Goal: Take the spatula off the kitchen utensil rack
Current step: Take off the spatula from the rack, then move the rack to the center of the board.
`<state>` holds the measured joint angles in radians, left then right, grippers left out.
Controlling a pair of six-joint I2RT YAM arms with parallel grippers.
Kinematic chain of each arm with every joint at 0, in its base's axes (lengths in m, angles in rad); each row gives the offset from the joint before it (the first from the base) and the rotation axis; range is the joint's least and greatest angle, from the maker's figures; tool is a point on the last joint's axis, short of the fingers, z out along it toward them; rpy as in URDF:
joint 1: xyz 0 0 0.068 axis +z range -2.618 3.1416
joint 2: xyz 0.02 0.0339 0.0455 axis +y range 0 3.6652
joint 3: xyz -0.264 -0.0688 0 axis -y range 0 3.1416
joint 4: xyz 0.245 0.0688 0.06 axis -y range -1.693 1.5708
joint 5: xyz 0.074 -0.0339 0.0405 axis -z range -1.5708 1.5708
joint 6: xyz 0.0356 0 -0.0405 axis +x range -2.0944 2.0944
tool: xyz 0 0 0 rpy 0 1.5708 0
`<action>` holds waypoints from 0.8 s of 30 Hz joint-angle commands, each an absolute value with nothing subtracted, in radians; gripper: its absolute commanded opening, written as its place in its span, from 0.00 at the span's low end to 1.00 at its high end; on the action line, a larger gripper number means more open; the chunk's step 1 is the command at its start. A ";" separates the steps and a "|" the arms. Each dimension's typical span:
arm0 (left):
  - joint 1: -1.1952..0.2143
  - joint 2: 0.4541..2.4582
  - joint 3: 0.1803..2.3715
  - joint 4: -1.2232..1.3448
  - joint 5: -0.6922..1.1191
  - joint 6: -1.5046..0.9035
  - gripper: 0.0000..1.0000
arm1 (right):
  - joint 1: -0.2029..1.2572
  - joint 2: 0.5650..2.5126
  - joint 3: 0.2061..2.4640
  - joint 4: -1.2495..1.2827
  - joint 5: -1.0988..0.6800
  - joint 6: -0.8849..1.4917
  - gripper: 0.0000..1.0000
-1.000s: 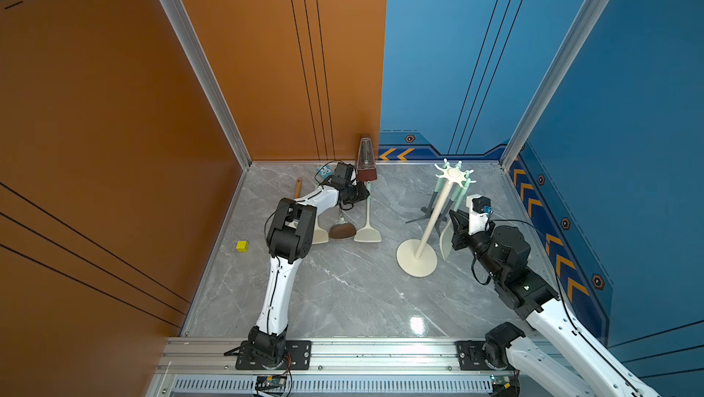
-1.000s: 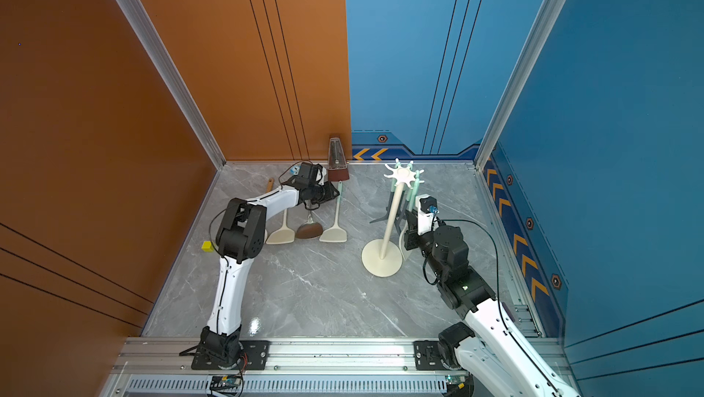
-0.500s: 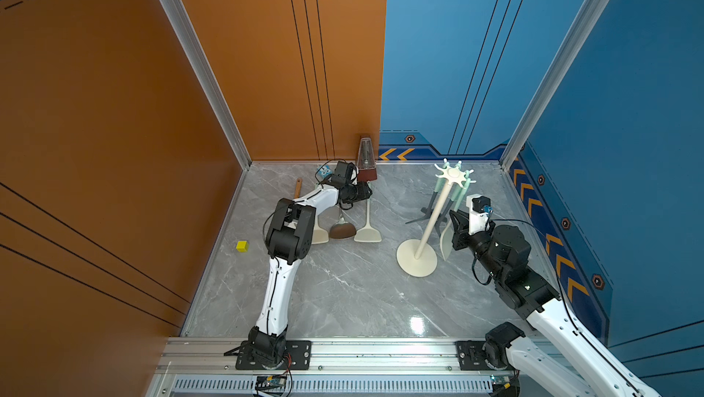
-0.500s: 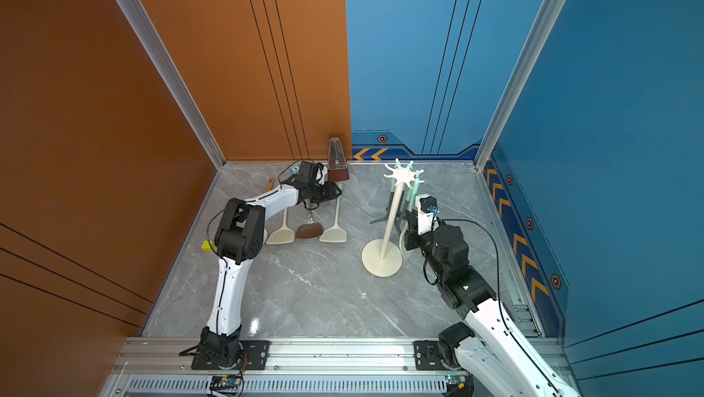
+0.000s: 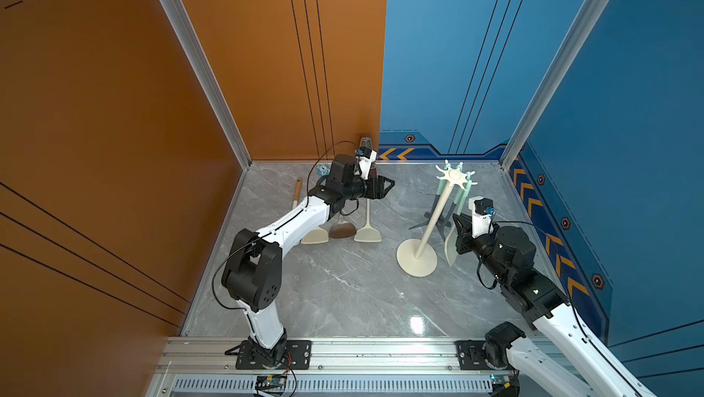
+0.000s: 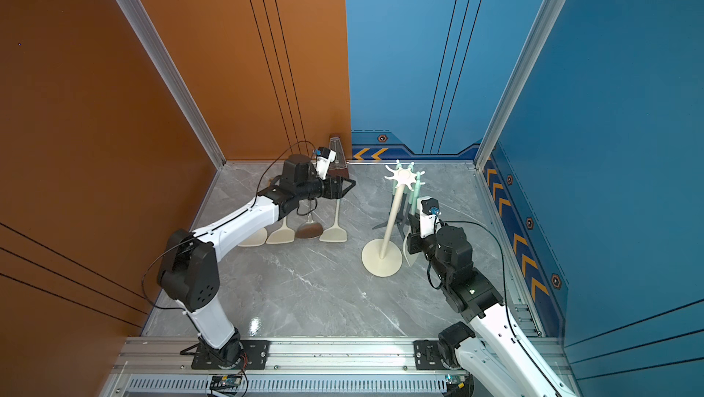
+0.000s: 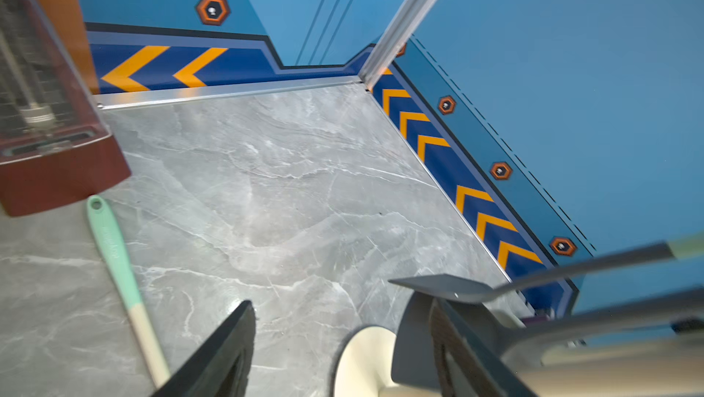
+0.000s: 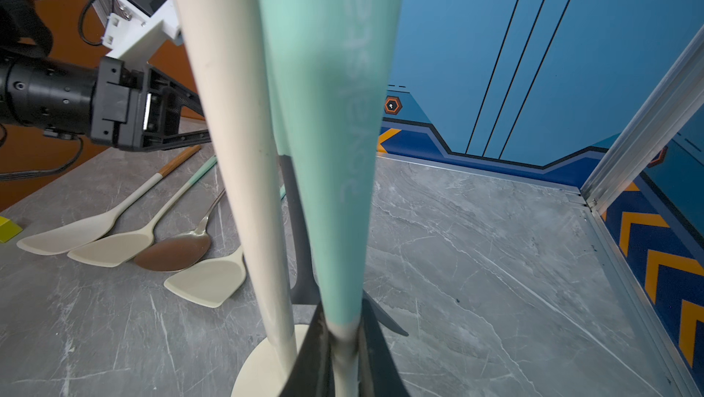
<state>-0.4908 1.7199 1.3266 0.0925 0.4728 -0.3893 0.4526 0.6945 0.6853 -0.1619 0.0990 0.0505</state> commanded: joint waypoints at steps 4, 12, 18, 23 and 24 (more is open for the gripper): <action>-0.618 1.533 1.171 0.240 0.598 -0.236 0.82 | 0.479 0.698 0.734 -0.331 0.156 0.021 0.00; -0.756 1.478 1.179 0.241 0.500 -0.137 0.85 | 0.517 0.696 0.782 -0.368 0.213 -0.002 0.00; -0.805 1.510 1.212 0.247 0.424 -0.086 0.84 | 0.534 0.702 0.798 -0.372 0.238 -0.016 0.00; -0.836 1.556 1.209 0.370 0.357 -0.102 0.81 | 0.551 0.724 0.817 -0.378 0.265 -0.042 0.00; -0.841 1.568 1.215 0.385 0.354 -0.104 0.80 | 0.556 0.730 0.822 -0.382 0.273 -0.048 0.00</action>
